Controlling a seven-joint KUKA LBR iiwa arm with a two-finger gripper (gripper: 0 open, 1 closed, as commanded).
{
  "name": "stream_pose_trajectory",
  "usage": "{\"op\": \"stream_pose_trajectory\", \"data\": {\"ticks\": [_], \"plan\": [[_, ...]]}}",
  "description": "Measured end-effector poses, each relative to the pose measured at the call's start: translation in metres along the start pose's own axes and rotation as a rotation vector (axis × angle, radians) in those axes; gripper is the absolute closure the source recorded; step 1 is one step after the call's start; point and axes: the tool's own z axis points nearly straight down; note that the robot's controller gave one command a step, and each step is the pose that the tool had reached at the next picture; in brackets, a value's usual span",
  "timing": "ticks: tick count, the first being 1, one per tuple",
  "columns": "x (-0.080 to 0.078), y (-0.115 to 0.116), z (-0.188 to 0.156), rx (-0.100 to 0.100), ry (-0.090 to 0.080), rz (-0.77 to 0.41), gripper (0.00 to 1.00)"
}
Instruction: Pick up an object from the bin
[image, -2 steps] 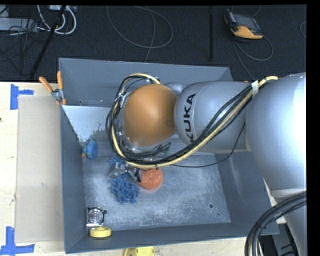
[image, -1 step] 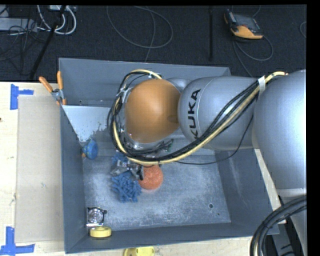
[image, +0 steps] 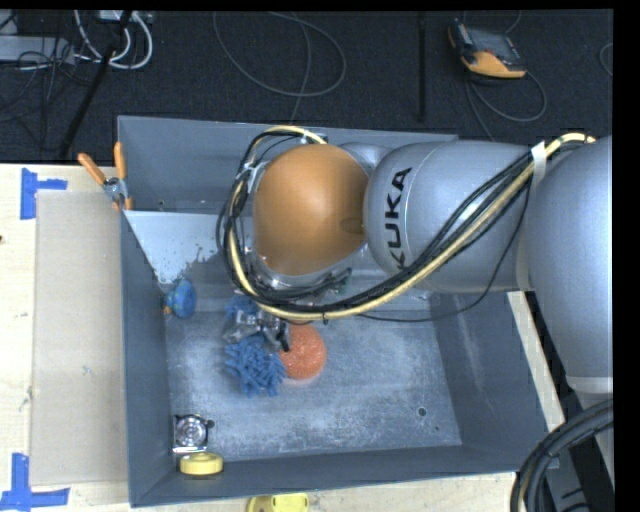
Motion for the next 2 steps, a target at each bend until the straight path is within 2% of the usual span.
{"op": "stream_pose_trajectory", "data": {"ticks": [2], "plan": [[-0.001, 0.000, -0.031, 0.004, -0.002, 0.002, 1.00]]}}
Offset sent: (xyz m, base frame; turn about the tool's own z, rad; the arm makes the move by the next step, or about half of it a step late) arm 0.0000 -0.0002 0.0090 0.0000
